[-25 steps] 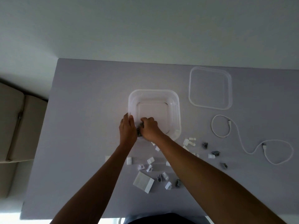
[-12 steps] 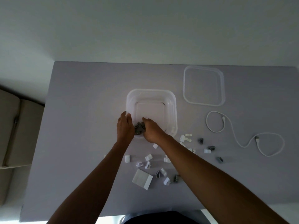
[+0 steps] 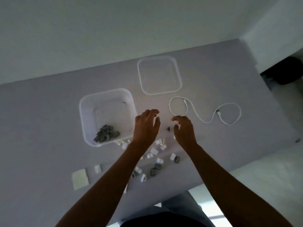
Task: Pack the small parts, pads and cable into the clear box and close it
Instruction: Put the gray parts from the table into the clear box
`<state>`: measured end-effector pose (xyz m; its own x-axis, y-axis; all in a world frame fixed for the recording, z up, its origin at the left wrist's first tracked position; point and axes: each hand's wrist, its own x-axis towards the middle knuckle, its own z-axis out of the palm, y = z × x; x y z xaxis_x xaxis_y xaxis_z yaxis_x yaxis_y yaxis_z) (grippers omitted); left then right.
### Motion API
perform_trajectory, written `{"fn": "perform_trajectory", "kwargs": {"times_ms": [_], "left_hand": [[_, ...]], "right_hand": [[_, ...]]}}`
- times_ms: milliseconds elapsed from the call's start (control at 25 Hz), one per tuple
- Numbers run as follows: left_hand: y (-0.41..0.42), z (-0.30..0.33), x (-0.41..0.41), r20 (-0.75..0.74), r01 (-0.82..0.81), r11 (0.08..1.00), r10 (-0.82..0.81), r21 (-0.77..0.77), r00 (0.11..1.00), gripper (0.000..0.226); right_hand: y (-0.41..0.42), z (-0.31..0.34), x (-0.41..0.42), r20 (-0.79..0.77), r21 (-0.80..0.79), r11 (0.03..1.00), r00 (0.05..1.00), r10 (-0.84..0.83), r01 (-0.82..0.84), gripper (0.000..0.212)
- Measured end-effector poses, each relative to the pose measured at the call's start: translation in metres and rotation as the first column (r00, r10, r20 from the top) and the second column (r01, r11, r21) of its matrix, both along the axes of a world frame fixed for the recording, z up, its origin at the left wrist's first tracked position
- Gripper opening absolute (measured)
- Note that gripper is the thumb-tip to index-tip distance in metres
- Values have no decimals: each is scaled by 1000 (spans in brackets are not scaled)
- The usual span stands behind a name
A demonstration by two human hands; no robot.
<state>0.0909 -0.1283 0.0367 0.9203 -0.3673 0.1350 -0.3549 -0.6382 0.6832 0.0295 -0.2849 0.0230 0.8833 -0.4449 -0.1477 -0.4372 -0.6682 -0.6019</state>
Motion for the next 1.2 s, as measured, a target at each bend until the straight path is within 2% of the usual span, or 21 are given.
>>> {"fn": "perform_trajectory", "kwargs": {"times_ms": [80,160,240,360,440,520,560,600,640,680,720,760,800,840,880,920,960,1000,1040,1120,1200], "left_hand": [[-31,-21,-10,-139,152,980,-134,128,981,30],[-52,-44,-15,-206,255,927,-202,276,957,37],[-70,-62,-17,-242,301,884,-223,359,944,39],[-84,-80,-17,-266,317,847,-218,426,939,29],[-85,-88,-13,-280,302,851,-193,429,940,23],[-87,-88,-10,-334,247,907,-128,341,934,19],[-88,-84,-9,-380,185,950,-79,251,922,16],[-88,-78,-6,-453,93,985,-16,148,892,11],[-89,-71,-3,-583,-33,999,39,20,812,7],[-90,-63,-1,-752,-208,971,51,-116,657,11],[-89,-56,-1,-889,-392,891,-27,-228,457,18],[-87,-50,-2,-946,-540,787,-171,-299,275,23],[-85,-45,-3,-942,-629,705,-300,-327,154,23],[-82,-42,-5,-920,-665,663,-381,-343,94,20],[-81,-38,-8,-901,-672,646,-428,-362,73,14],[-80,-35,-11,-898,-667,651,-435,-363,64,9],[-80,-32,-14,-911,-651,675,-408,-346,61,5],[-80,-30,-17,-935,-613,724,-346,-315,71,4],[-79,-30,-21,-962,-562,784,-255,-262,94,10],[-77,-30,-29,-982,-427,895,-62,-133,178,22],[-70,-33,-40,-930,-279,960,85,-20,358,27]], "right_hand": [[-33,-18,-22,-122,-50,998,992,36,-42,40],[-49,-31,-33,-187,-48,987,972,141,-153,41],[-59,-40,-34,-229,-27,978,954,196,-207,40],[-69,-60,-29,-261,-19,956,924,279,-294,30],[-73,-72,-26,-253,-29,931,904,344,-363,29],[-80,-79,-26,-131,-18,946,938,320,-325,29],[-84,-74,-27,-59,63,970,970,237,-233,24],[-88,-64,-29,-44,239,970,997,58,-46,18],[-92,-55,-30,-106,470,866,985,-137,171,13],[-98,-51,-34,-186,675,658,940,-286,334,11],[-104,-47,-40,-246,807,425,889,-387,409,17],[-108,-46,-46,-295,867,248,847,-442,432,23],[-112,-46,-52,-337,884,140,814,-474,447,27],[-114,-45,-57,-368,877,102,792,-487,470,28],[-115,-46,-62,-364,854,160,790,-494,494,26],[-115,-49,-65,-322,799,327,817,-478,505,25],[-114,-52,-69,-263,692,548,872,-413,469,23],[-113,-56,-74,-213,553,745,928,-305,372,20],[-110,-59,-77,-173,432,870,969,-176,236,19],[-104,-68,-83,-155,305,952,988,13,35,32],[-97,-77,-89,-170,251,968,983,63,-19,34]]}}
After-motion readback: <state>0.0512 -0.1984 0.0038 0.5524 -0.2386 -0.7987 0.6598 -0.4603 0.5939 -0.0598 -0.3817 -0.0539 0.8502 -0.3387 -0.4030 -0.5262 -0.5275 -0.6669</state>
